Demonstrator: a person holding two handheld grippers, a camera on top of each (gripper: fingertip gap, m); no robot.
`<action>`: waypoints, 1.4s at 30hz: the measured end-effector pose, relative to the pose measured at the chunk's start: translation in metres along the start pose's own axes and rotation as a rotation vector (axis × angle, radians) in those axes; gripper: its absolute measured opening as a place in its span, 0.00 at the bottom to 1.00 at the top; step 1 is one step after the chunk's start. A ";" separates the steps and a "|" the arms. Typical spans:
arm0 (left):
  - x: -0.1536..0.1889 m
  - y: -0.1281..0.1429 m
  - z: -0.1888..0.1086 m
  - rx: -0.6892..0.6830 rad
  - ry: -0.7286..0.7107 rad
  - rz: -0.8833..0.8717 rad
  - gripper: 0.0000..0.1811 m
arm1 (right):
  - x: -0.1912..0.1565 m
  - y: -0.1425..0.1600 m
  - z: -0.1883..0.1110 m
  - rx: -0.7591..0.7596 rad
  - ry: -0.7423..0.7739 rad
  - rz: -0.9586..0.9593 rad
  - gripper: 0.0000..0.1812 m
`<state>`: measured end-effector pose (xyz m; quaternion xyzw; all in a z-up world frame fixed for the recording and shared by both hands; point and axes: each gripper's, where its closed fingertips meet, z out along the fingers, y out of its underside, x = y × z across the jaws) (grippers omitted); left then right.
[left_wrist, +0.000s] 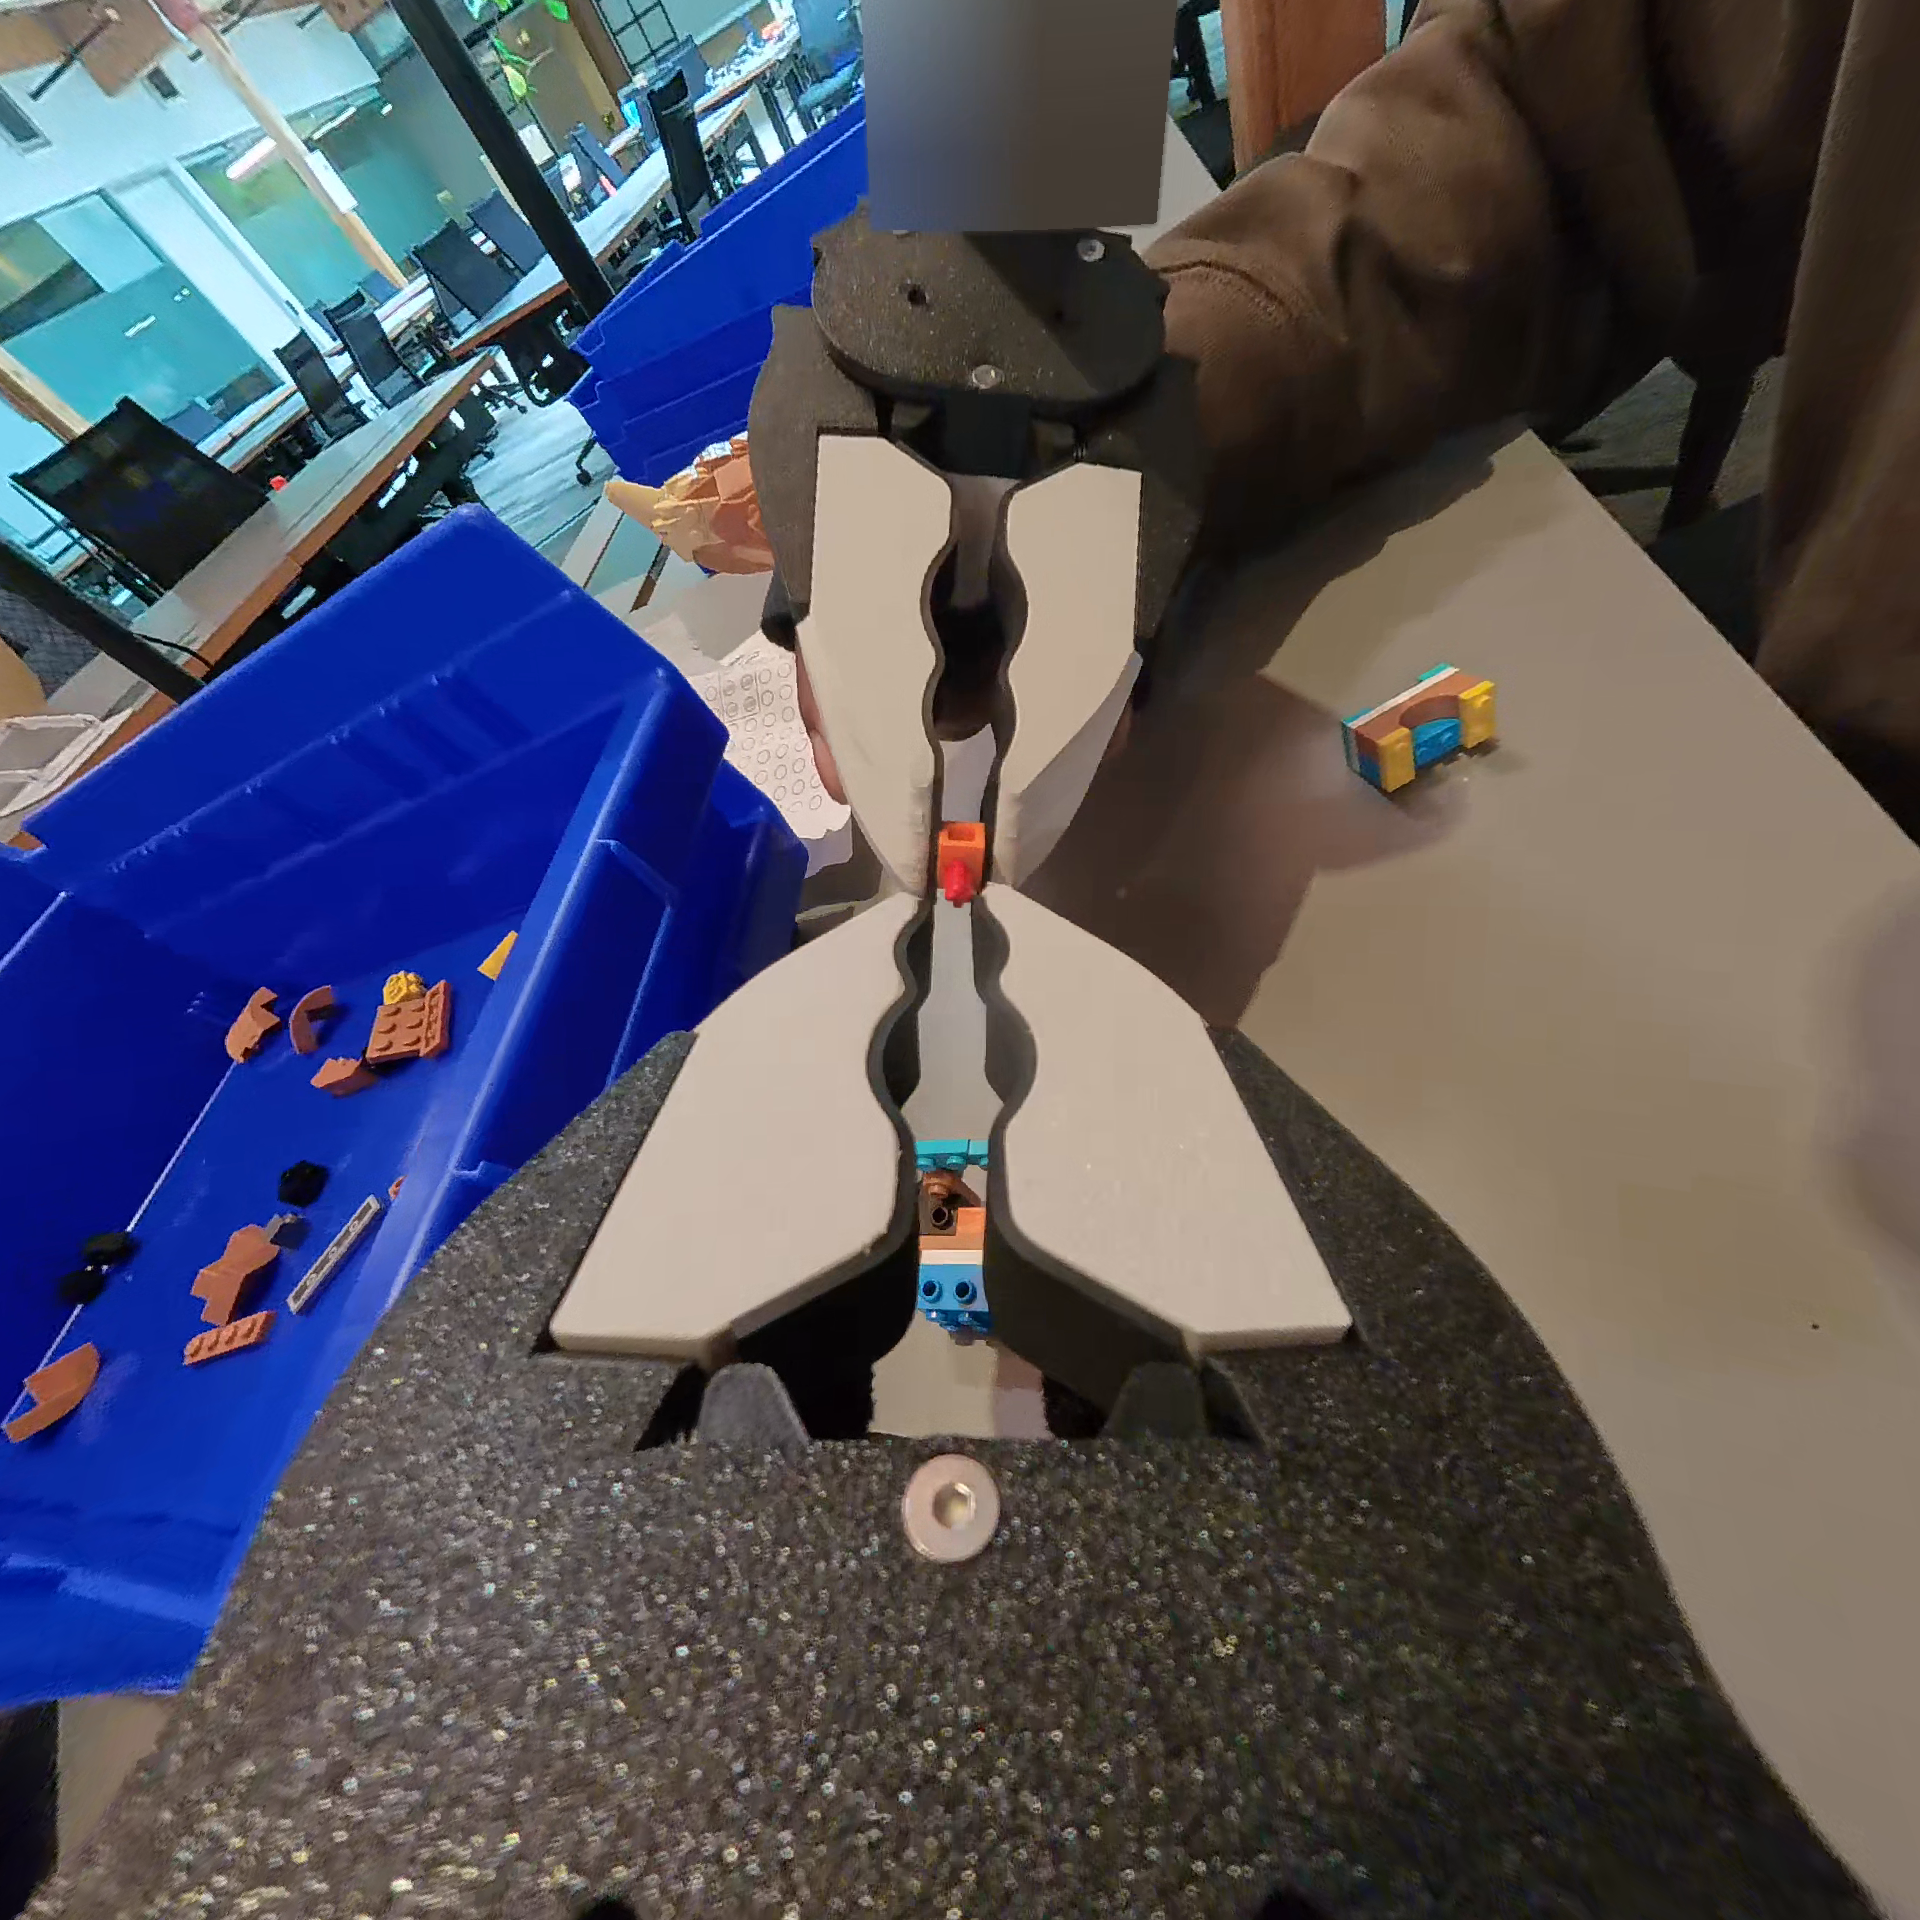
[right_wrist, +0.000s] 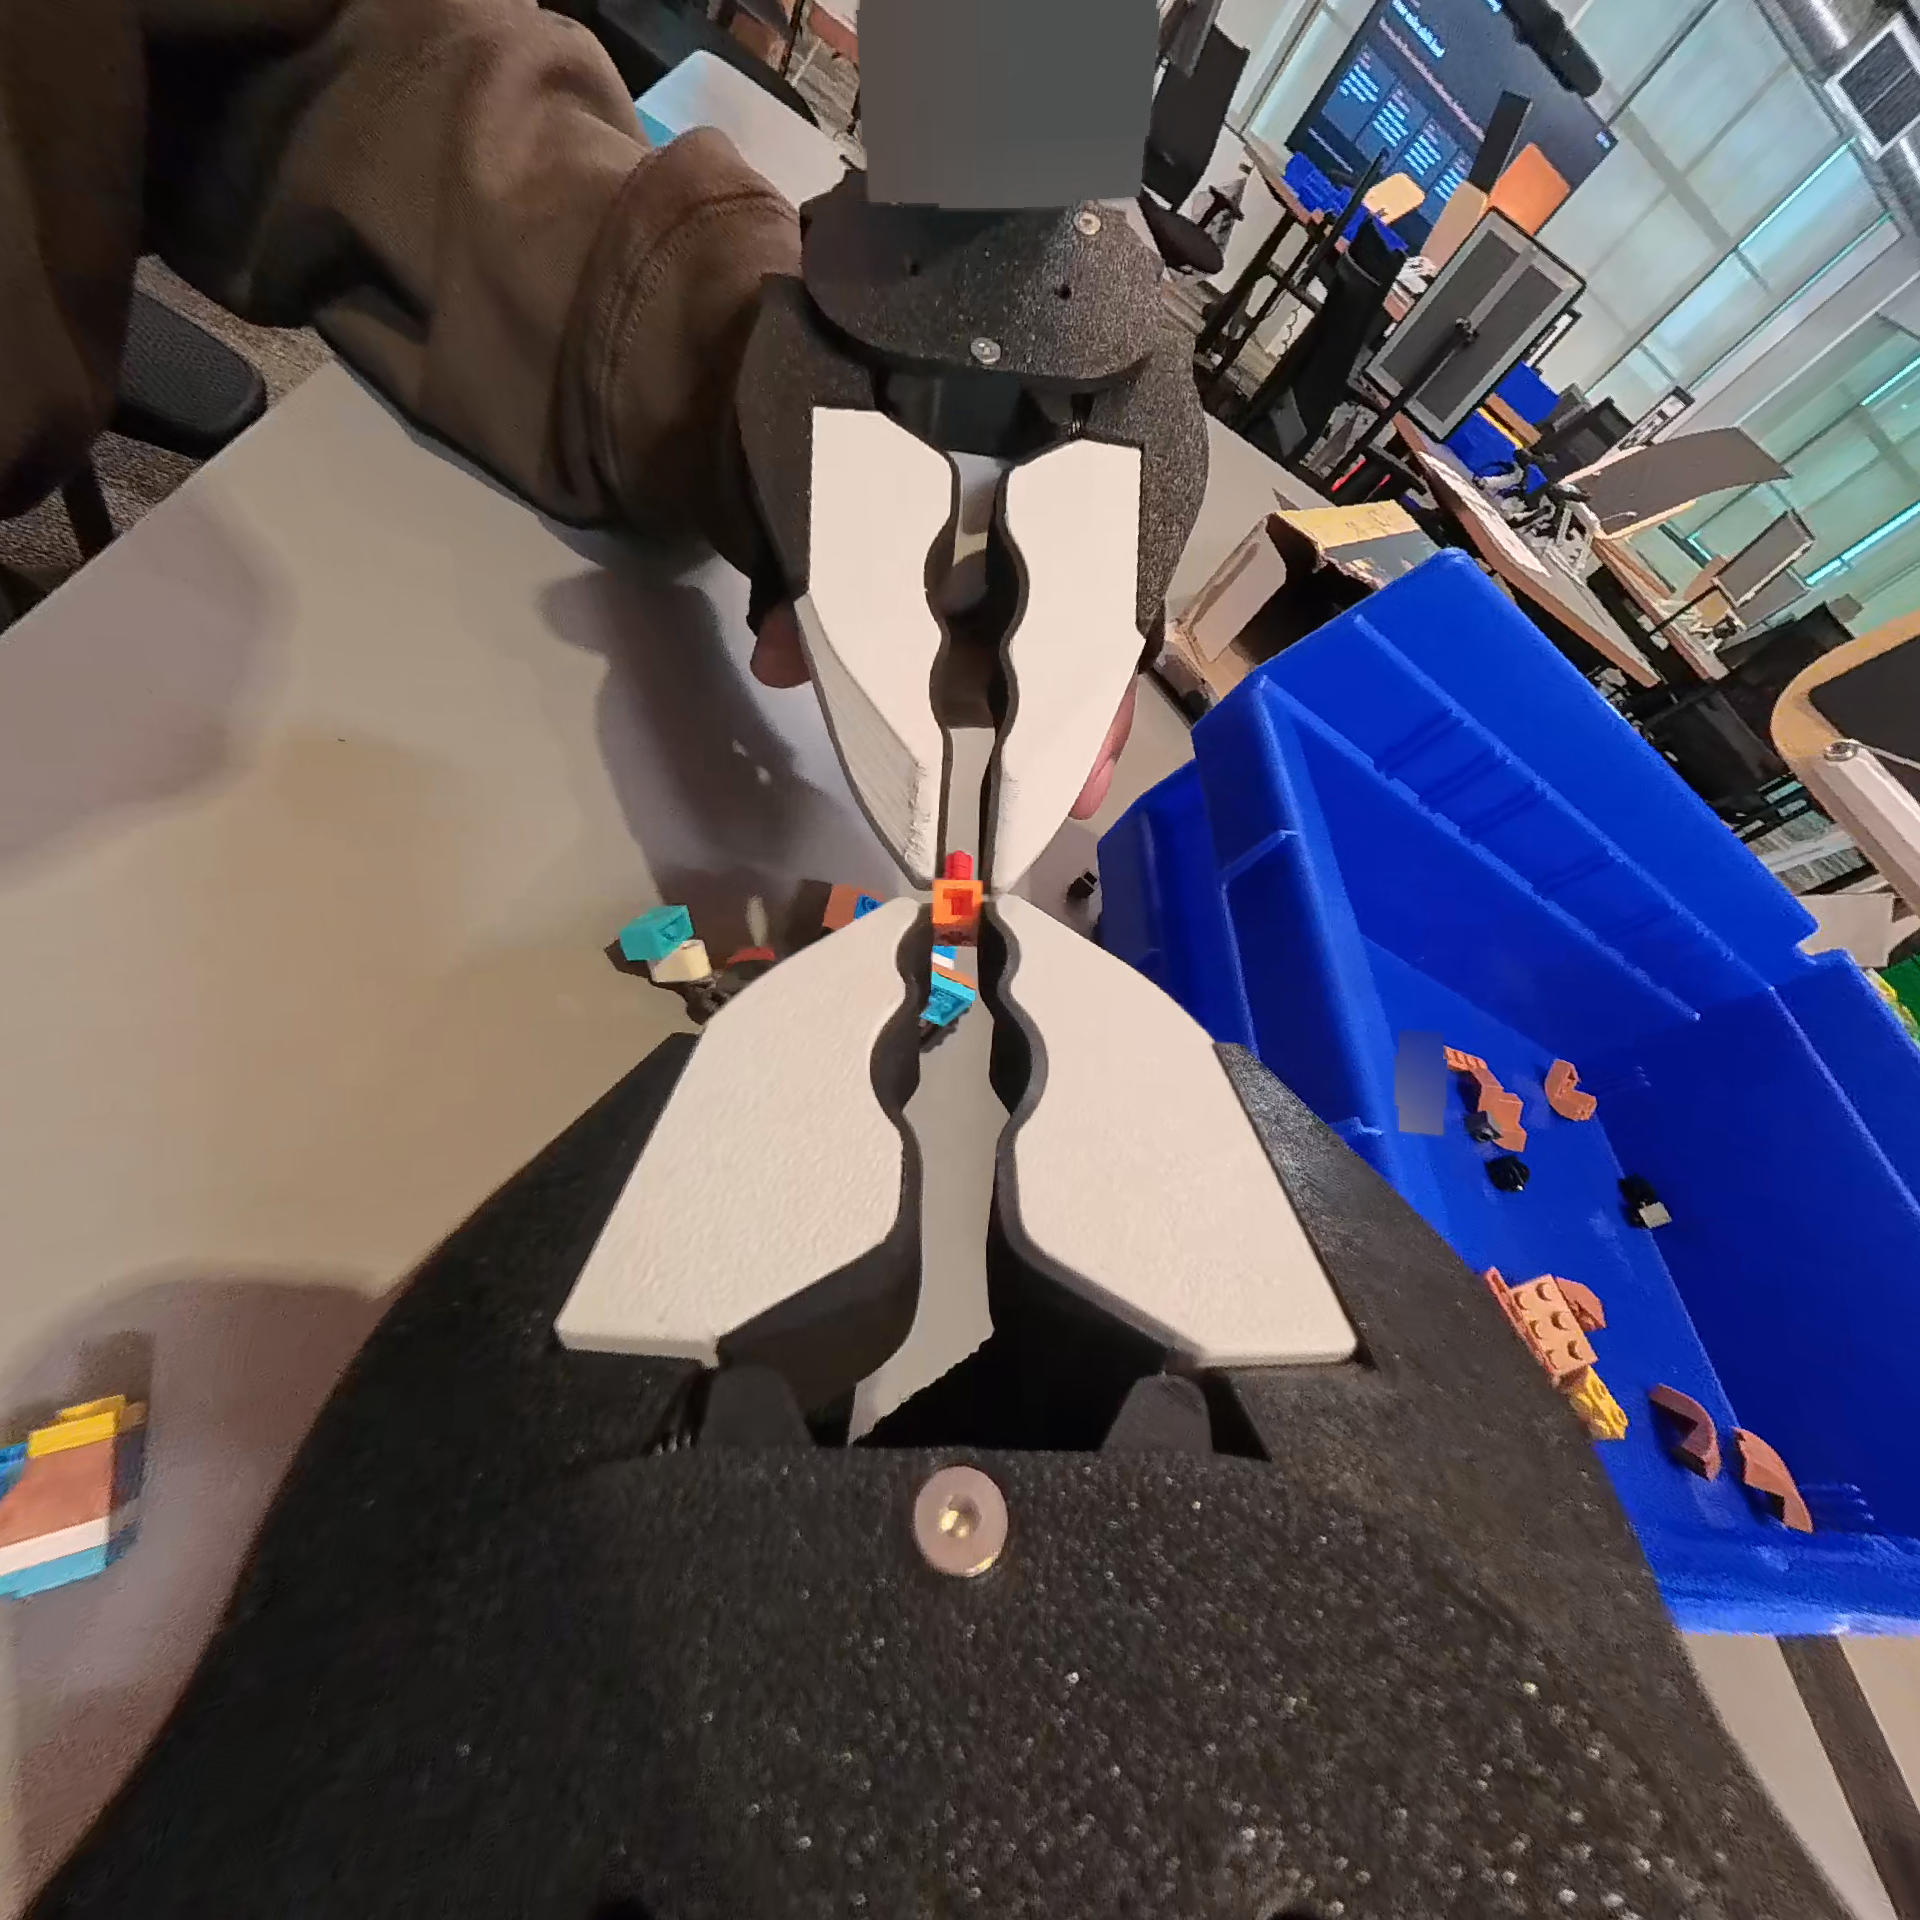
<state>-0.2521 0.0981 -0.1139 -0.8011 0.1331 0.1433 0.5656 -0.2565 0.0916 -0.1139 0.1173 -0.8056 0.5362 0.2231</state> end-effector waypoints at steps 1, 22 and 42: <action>0.000 0.000 0.000 0.001 0.000 0.006 0.04 | 0.000 0.000 0.000 0.001 -0.001 0.001 0.04; 0.006 -0.011 -0.007 0.025 0.008 0.106 0.02 | -0.007 -0.011 -0.001 0.038 -0.026 0.001 0.05; -0.041 -0.019 -0.034 0.102 -0.158 -0.047 0.02 | 0.127 0.010 -0.037 -0.379 0.815 0.043 0.14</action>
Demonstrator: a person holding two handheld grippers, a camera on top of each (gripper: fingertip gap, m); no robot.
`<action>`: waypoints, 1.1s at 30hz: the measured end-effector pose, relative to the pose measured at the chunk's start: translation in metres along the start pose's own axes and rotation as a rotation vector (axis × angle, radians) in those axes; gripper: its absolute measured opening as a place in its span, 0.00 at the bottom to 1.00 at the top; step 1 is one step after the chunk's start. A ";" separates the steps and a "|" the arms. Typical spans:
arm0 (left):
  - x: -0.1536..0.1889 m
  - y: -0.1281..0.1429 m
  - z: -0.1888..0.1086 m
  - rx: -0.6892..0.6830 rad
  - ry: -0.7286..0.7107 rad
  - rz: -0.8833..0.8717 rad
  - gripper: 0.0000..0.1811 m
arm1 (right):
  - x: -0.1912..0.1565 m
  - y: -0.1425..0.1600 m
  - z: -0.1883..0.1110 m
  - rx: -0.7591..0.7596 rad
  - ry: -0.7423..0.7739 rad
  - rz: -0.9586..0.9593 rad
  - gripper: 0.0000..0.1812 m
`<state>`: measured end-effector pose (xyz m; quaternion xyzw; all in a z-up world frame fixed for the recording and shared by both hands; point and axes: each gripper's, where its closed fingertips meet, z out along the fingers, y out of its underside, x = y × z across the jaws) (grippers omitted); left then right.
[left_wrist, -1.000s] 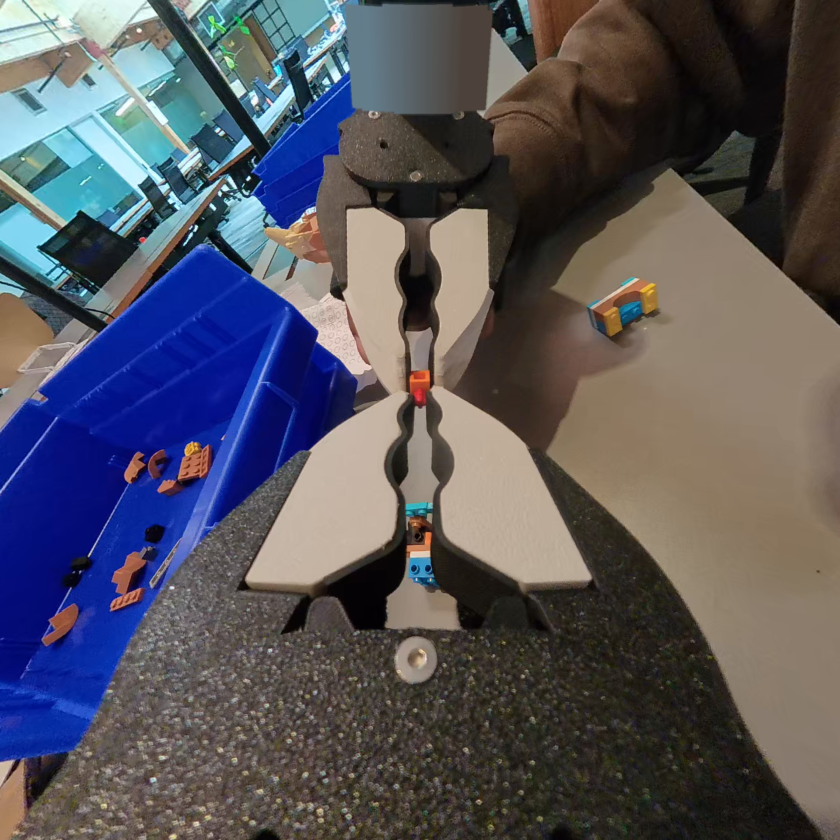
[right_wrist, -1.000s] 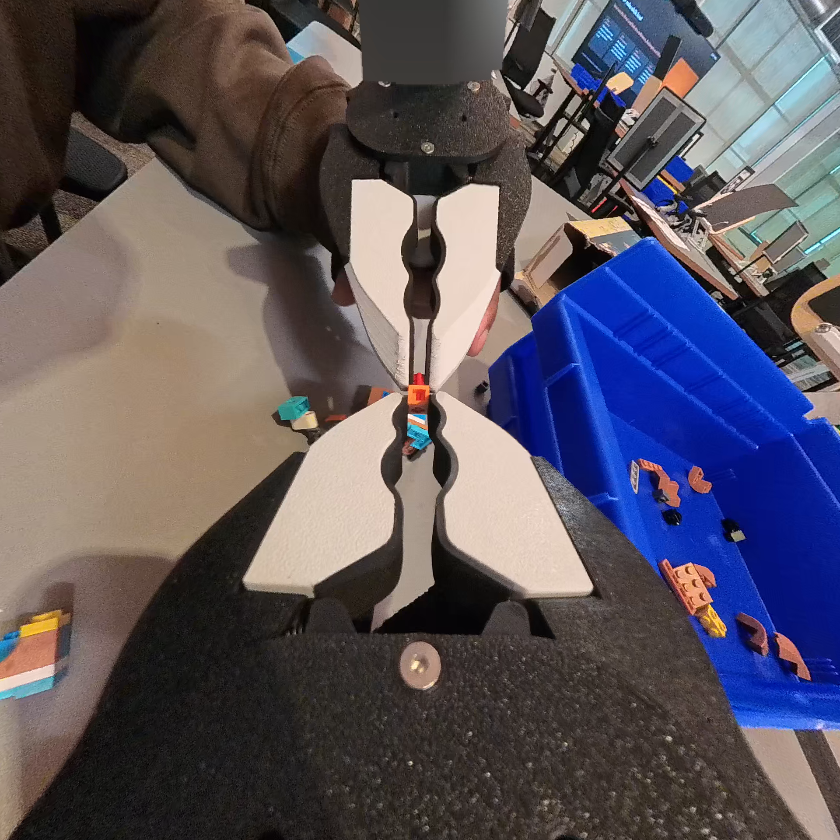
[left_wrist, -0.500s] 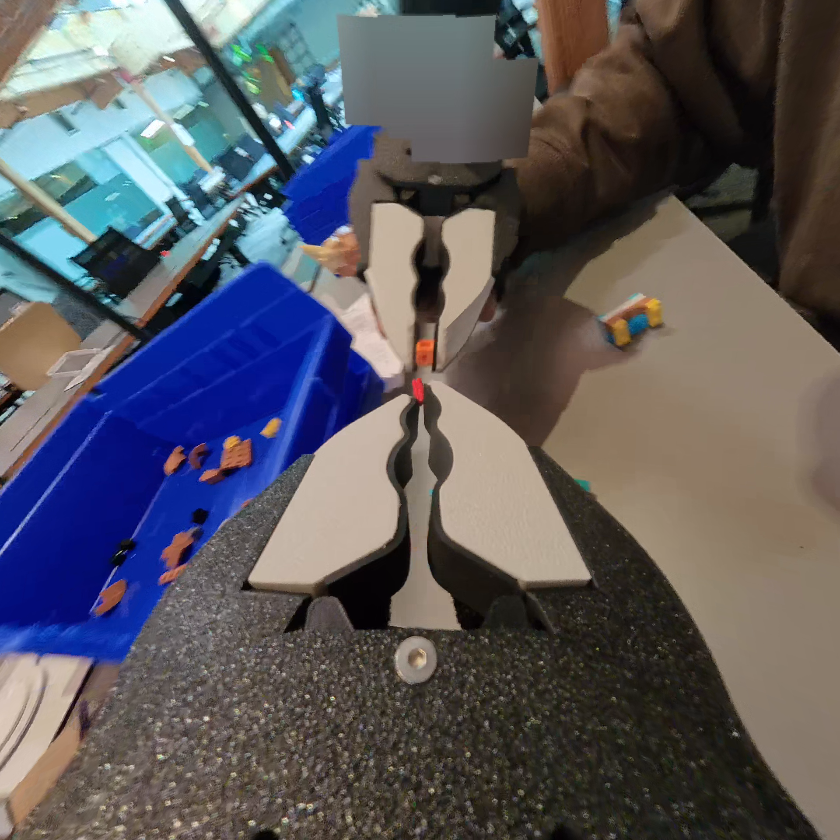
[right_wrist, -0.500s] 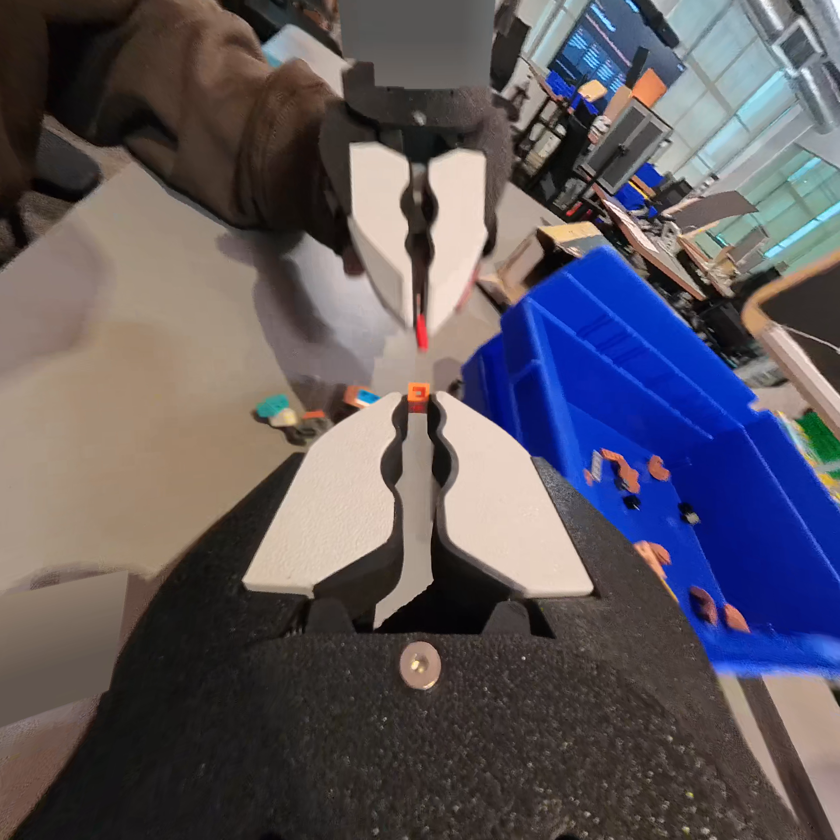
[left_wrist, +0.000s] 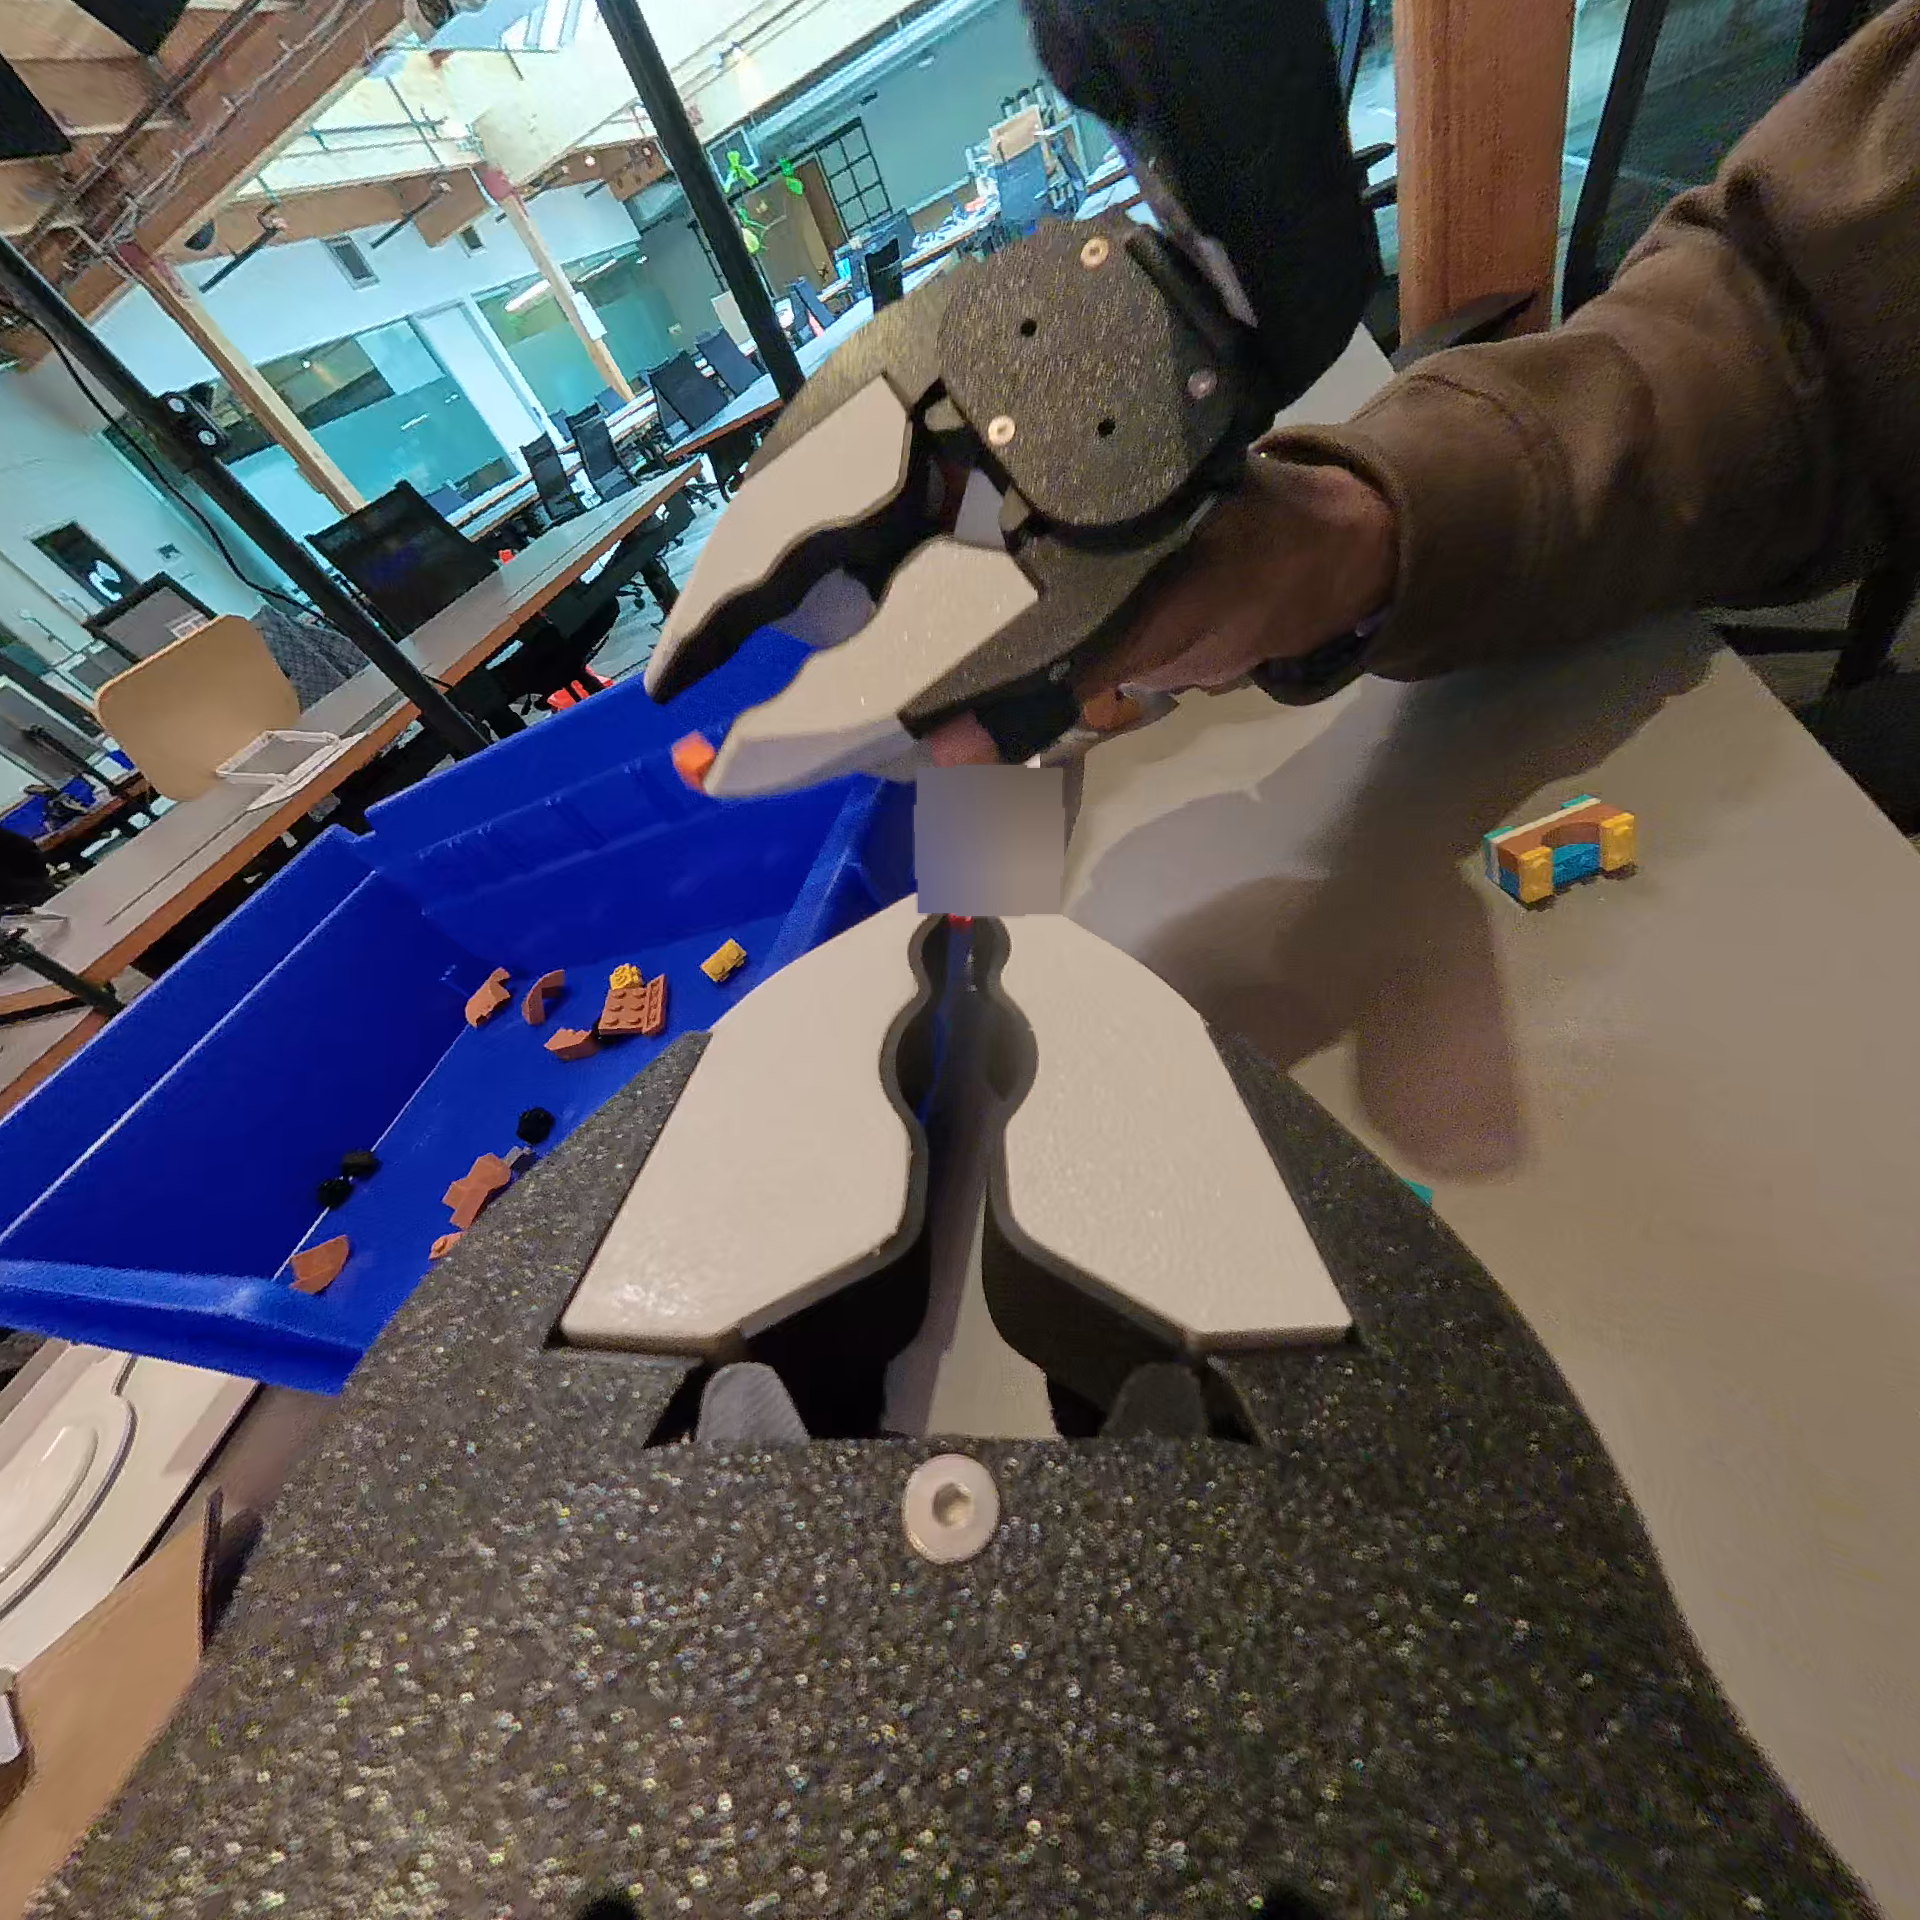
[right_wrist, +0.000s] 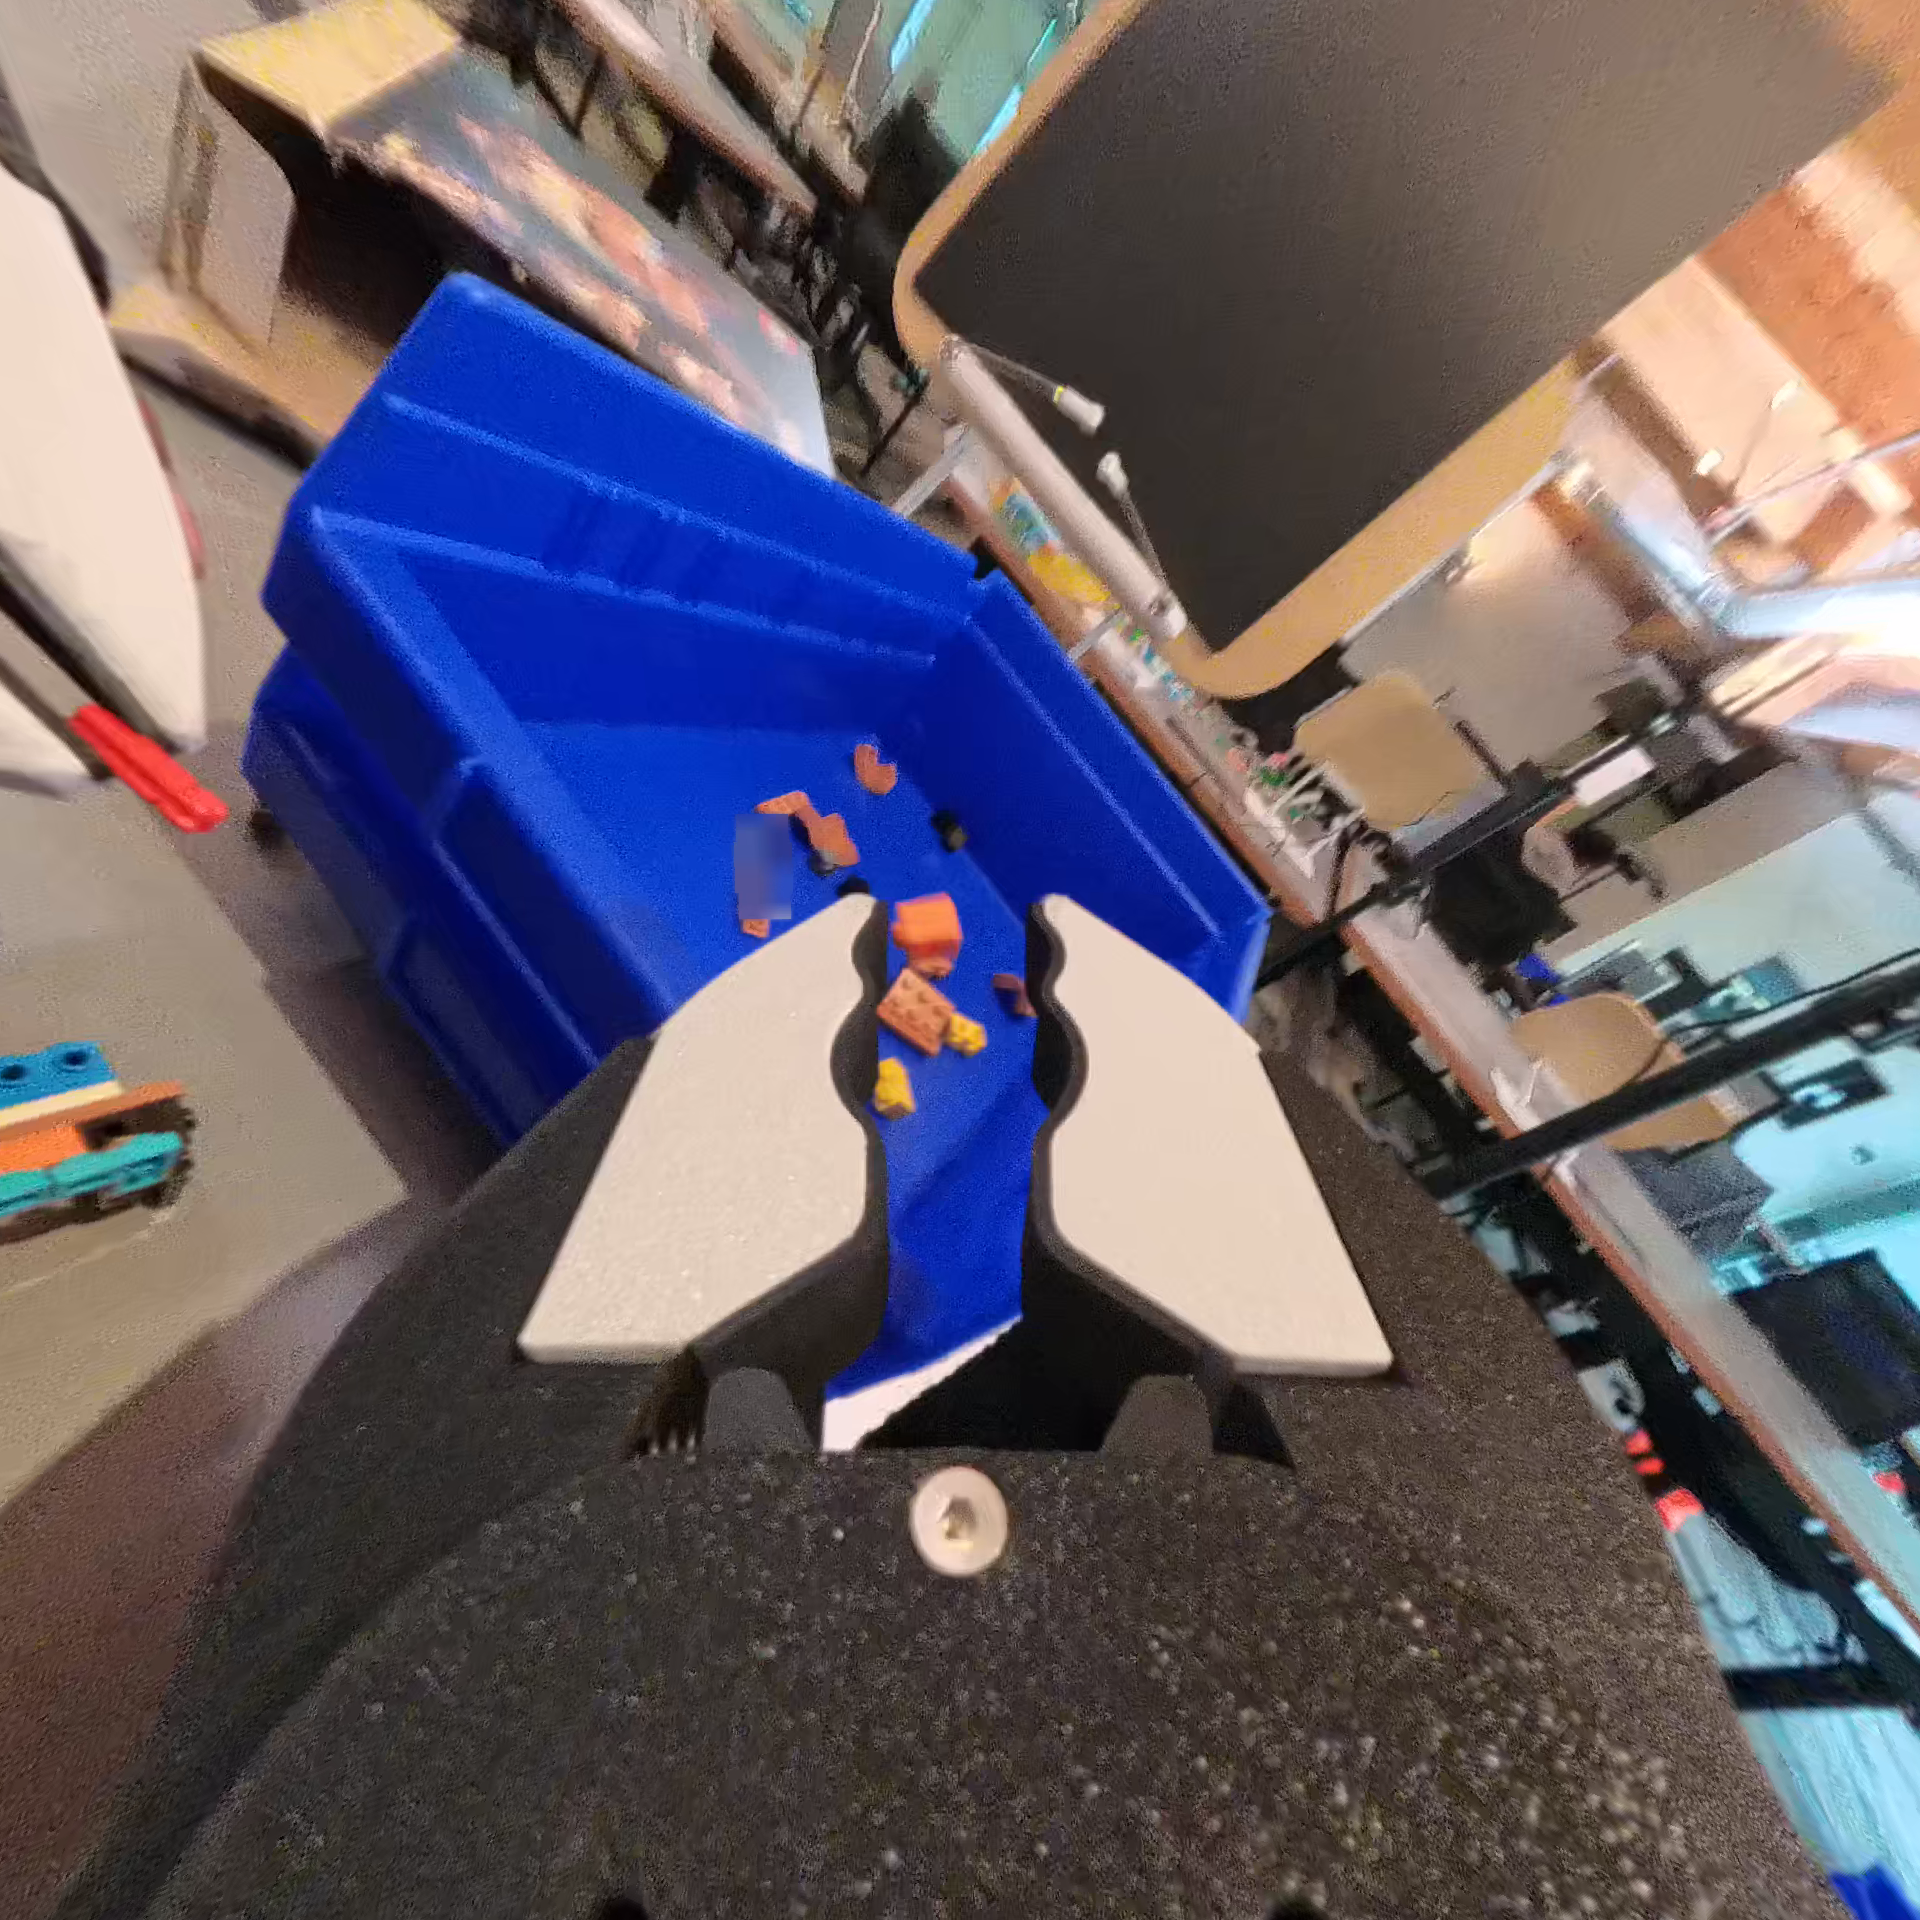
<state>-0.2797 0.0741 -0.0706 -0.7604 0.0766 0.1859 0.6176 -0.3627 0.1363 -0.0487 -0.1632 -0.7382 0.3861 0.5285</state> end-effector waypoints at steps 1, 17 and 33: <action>0.000 0.000 0.000 0.000 -0.002 -0.006 0.02 | -0.005 0.003 0.003 -0.022 -0.019 0.010 0.17; 0.021 -0.003 0.000 0.061 0.141 0.008 0.02 | -0.089 -0.039 -0.068 0.427 -0.754 0.051 0.10; 0.001 -0.014 -0.005 0.144 0.028 -0.051 0.06 | -0.038 -0.039 -0.032 0.354 -0.294 0.048 0.03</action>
